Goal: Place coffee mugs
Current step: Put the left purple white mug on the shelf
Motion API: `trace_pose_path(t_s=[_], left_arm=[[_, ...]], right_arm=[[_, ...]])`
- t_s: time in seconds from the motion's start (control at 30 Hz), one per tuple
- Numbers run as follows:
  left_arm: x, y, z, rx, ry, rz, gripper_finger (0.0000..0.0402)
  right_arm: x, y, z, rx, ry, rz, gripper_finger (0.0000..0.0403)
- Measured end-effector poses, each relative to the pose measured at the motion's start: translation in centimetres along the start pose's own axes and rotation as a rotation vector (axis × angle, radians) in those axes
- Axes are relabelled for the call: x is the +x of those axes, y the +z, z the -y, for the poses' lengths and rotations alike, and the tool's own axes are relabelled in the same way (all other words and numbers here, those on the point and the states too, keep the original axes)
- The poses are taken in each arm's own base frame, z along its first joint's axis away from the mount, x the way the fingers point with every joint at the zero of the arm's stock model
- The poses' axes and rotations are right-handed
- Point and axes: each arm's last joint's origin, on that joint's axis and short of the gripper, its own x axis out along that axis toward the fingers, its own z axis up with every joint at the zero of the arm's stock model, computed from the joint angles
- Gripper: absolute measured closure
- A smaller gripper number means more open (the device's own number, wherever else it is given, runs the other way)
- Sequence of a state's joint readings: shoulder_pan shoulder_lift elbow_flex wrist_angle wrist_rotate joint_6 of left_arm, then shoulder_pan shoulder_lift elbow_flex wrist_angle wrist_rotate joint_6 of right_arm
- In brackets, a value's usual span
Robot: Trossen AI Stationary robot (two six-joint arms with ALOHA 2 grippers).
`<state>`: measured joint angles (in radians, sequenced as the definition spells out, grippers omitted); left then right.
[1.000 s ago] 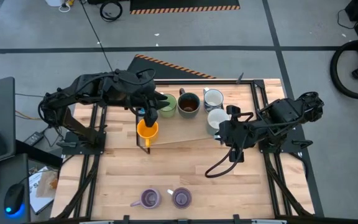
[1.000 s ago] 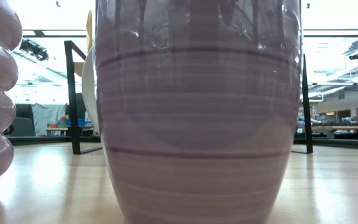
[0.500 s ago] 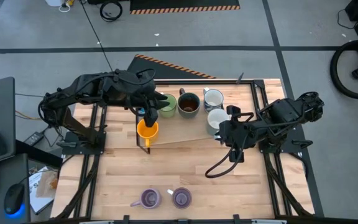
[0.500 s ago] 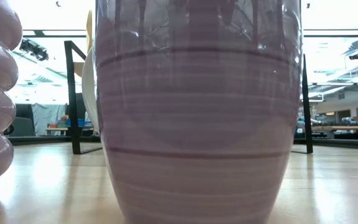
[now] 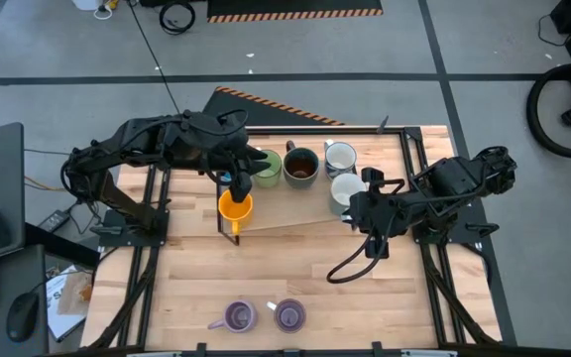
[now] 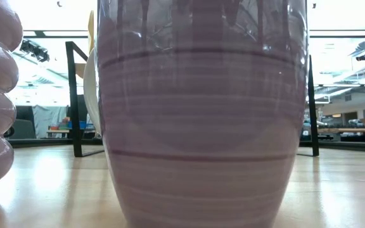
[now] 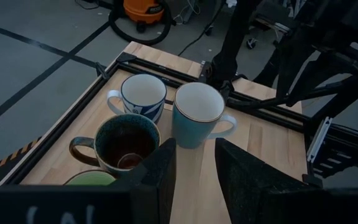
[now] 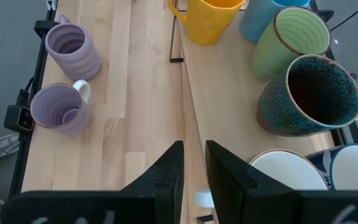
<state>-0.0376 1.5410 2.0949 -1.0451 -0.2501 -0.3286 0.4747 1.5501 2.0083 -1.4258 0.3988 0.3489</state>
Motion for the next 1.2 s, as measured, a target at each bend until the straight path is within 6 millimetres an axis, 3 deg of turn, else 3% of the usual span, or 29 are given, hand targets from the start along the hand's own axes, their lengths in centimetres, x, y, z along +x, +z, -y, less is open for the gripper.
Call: trace_pose_path(t_s=[1.2], left_arm=[[0.0, 0.0, 0.01, 0.0, 0.0, 0.0, 0.0285]], right_arm=[[-0.01, 0.49, -0.2, -0.021, 0.024, 0.046, 0.033]])
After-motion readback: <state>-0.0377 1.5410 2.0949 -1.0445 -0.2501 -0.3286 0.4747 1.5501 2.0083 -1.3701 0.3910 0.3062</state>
